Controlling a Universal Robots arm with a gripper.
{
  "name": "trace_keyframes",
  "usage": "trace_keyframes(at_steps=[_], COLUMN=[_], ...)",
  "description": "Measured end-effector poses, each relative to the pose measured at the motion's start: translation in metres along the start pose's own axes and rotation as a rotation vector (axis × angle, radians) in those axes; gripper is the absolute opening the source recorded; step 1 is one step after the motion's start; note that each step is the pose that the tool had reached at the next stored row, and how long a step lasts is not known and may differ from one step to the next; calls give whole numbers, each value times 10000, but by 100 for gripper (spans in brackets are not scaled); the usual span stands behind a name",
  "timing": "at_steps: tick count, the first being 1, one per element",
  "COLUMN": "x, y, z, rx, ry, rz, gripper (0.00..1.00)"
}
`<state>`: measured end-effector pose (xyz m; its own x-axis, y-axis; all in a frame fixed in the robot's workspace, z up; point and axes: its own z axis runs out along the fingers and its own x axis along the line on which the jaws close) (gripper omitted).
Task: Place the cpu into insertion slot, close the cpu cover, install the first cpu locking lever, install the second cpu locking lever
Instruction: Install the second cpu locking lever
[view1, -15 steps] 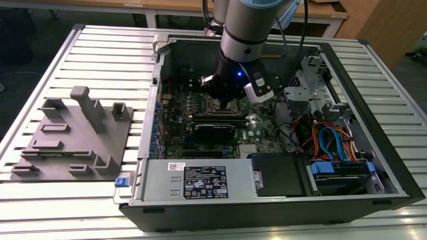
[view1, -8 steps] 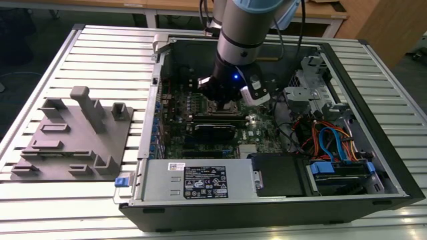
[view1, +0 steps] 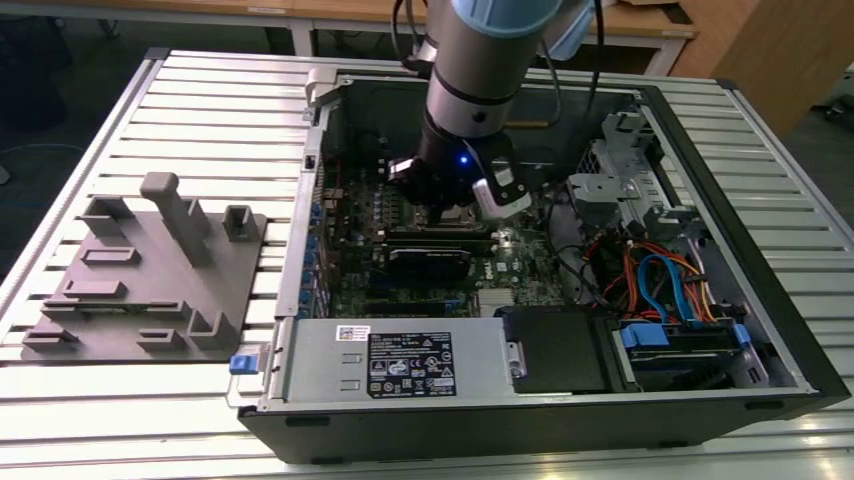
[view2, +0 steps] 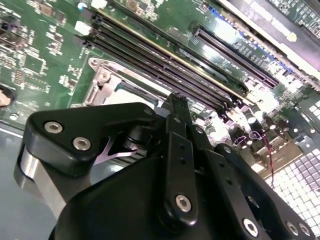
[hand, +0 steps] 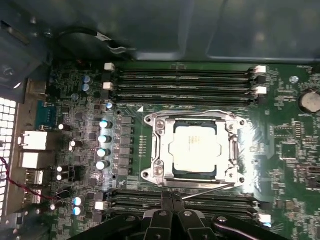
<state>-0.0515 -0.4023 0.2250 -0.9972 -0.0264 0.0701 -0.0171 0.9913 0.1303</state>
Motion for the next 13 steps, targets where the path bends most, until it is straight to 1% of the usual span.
trace_keyframes(at_steps=[5, 8, 11, 13], x=[52, 88, 95, 94], y=[-8, -15, -39, -52], z=[55, 87, 124, 143], rx=[-28, -65, -144, -223], ry=[11, 12, 14, 14], rz=[-1, -6, -46, -55], gripper=[10, 10, 10, 10])
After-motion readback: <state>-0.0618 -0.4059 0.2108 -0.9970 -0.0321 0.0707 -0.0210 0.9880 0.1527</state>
